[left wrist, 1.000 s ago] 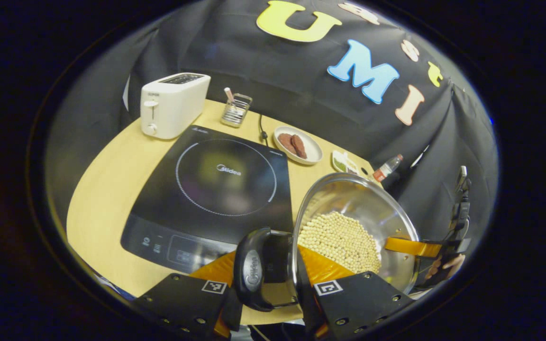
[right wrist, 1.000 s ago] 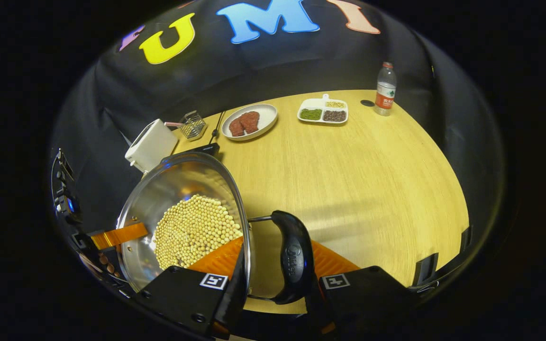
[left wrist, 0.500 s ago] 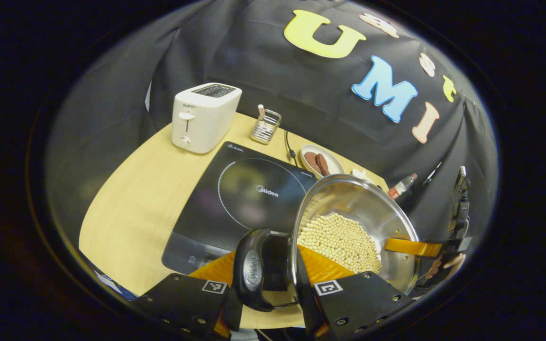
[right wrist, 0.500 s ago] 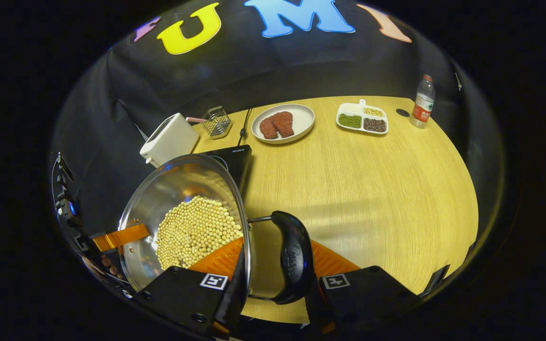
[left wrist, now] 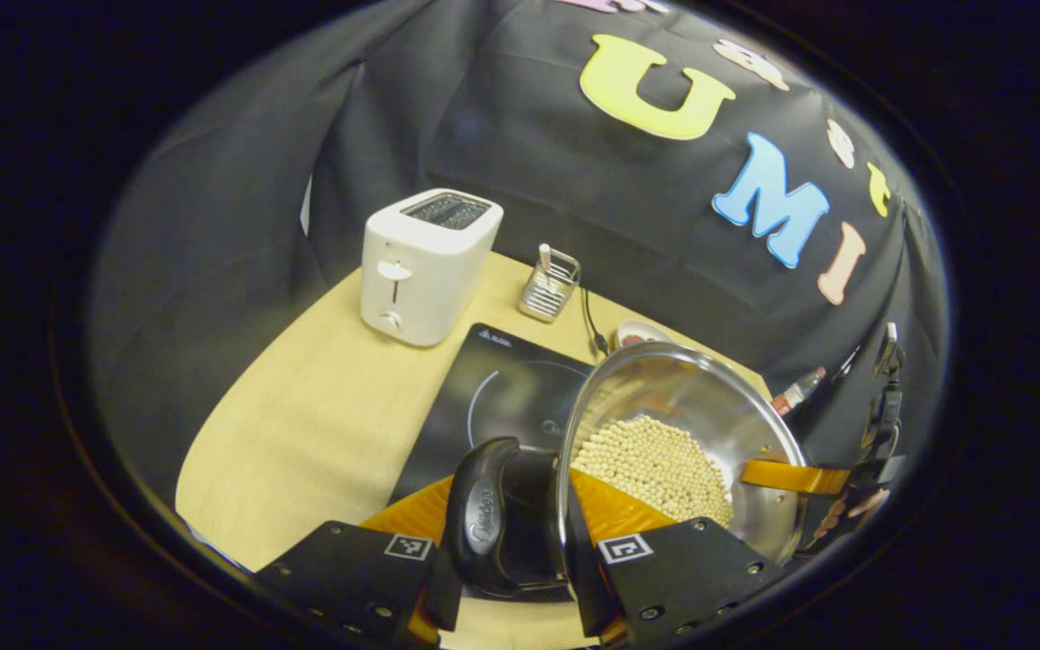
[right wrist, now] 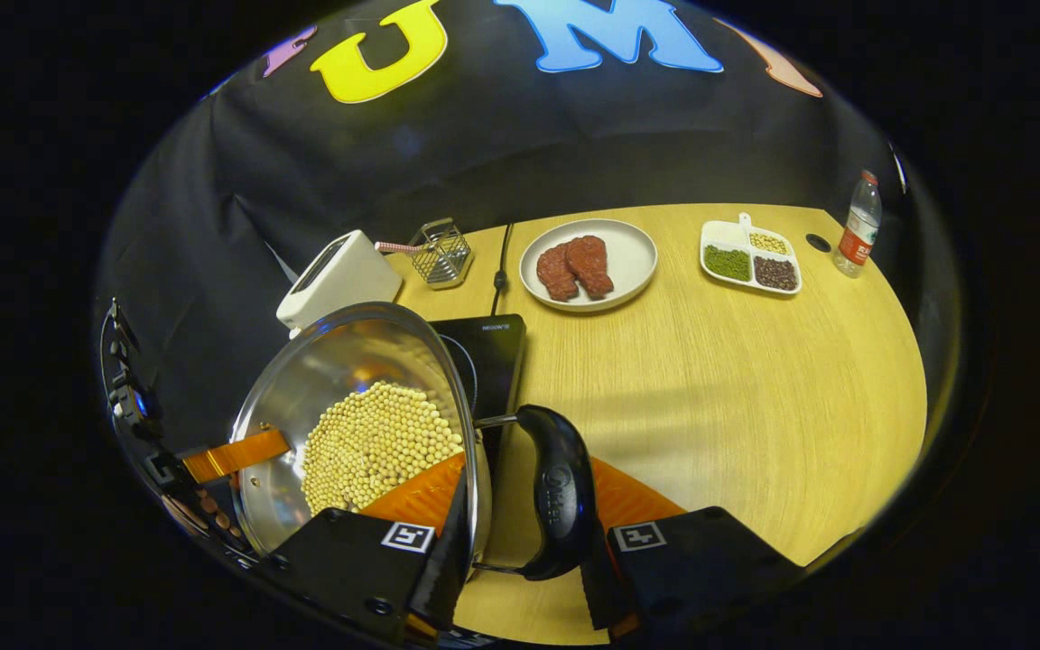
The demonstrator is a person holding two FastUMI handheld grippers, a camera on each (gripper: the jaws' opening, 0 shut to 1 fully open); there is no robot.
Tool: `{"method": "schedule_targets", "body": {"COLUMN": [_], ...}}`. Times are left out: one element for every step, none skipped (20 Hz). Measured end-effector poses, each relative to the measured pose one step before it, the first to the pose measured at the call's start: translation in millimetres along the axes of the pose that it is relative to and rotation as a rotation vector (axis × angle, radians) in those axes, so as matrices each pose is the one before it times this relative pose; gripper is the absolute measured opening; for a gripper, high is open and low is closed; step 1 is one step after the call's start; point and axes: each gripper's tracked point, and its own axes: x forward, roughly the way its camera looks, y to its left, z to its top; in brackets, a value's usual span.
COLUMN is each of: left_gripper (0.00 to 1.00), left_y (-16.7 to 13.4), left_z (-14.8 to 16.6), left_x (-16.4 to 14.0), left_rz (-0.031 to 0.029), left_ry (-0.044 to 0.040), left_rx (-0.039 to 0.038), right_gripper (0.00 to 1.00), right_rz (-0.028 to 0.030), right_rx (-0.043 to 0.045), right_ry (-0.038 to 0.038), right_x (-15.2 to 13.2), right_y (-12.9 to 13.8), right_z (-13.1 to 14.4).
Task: First push the handle of the pot to place it horizontally, then grasp the pot with both hands and set it on the induction cooktop.
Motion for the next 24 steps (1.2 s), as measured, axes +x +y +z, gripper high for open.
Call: {"method": "schedule_targets", "body": {"left_gripper": [0.55,0.52,0.52,0.52,0.51,0.51,0.55,0.55,0.55,0.55,0.52,0.55,0.55,0.55,0.55,0.55,0.55,0.55,0.55,0.52,0.55,0.55,0.55,0.55], "left_y": [3.93,3.98,5.05,5.89,5.33,2.4,3.58,0.74,2.35,2.89,1.76,2.17,0.18,-0.6,0.86,-0.58,0.15,0.08,0.69,1.51,3.11,3.92,4.95,4.5], "left_z": [3.3,3.14,3.54,4.05,4.48,2.33,5.54,5.22,5.56,3.13,2.4,0.88,1.31,0.27,2.1,1.32,0.95,0.2,1.2,-3.46,-1.47,-3.42,-4.64,-7.95], "left_x": [5.82,7.77,6.97,5.77,5.81,7.15,6.33,8.36,5.8,6.7,6.81,4.01,4.66,4.75,4.22,3.66,4.11,3.44,2.63,1.04,2.52,3.21,2.36,2.03], "left_rz": [-0.00178,-0.00235,-0.00234,-0.00114,-0.00059,-0.00098,0.0013,0.00079,-0.00112,0.00097,0.00103,-0.00046,0.00067,0.00145,0.00126,-0.00178,-0.00194,-0.00062,-0.00018,0.00164,0.00512,0.00621,0.00536,0.00316], "left_ry": [-0.00023,0.0005,0.00329,0.00039,-0.00126,-0.00245,-0.00329,-0.00411,-0.0045,-0.0035,-0.00317,-0.00116,-0.00339,-0.0042,-0.00323,-0.00449,-0.00217,-0.00159,0.00065,0.00667,0.00584,0.0062,0.01237,0.0193], "left_rx": [-0.00278,-0.00607,-0.00483,-0.00447,-0.00002,0.00483,0.00732,0.01185,0.01177,0.00774,0.00339,0.00562,0.00312,0.00614,0.00652,0.00663,0.00619,0.00014,-0.00246,0.00296,0.00171,0.00014,-0.00351,-0.00715], "right_gripper": [0.57,0.54,0.54,0.57,0.54,0.53,0.57,0.54,0.54,0.54,0.54,0.57,0.54,0.54,0.54,0.53,0.53,0.57,0.54,0.53,0.57,0.57,0.54,0.54], "right_rz": [0.00092,-0.00036,-0.00033,-0.00057,-0.0002,-0.0004,-0.00027,0.00027,-0.00098,-0.00174,-0.0057,-0.00765,-0.0057,-0.00166,-0.00128,-0.00339,-0.00369,-0.00371,-0.00545,-0.00448,-0.00186,-0.00092,-0.00219,0.00092], "right_rx": [0.00156,0.00302,0.00292,0.00214,0.00407,0.00559,0.00597,0.00744,0.01049,0.00938,0.00636,0.00639,0.00614,0.00649,0.00573,0.0043,0.00297,0.00117,0.00476,0.00485,-0.00049,-0.00221,0.00072,-0.00074], "right_ry": [-0.0077,-0.00712,-0.00679,-0.00998,-0.0057,-0.00473,-0.00302,-0.00218,0.00067,-0.00161,-0.00382,-0.00773,-0.0059,-0.00081,-0.00027,0.00031,-0.00448,-0.00283,0.00418,0.00332,0.00811,0.01239,0.01321,0.01012], "right_x": [6.74,6.81,7.36,7.19,6.41,6.46,6.73,7.23,6.59,6.15,5.7,4.94,4.81,4.78,4.0,3.1,-0.43,0.15,2.63,3.09,6.62,5.81,4.16,2.7], "right_y": [3.42,3.66,3.52,3.03,2.46,2.03,1.29,1.05,0.6,0.36,-0.29,-1.37,-1.28,-0.76,-0.5,-1.32,-0.22,-0.64,-1.1,-0.59,-0.13,-0.83,0.58,0.7], "right_z": [4.91,5.99,4.43,5.5,3.87,3.09,1.22,0.53,0.28,1.13,1.78,2.25,1.65,1.06,0.6,0.14,1.04,0.63,-0.82,-0.96,-2.65,-3.75,-5.7,-4.98]}}
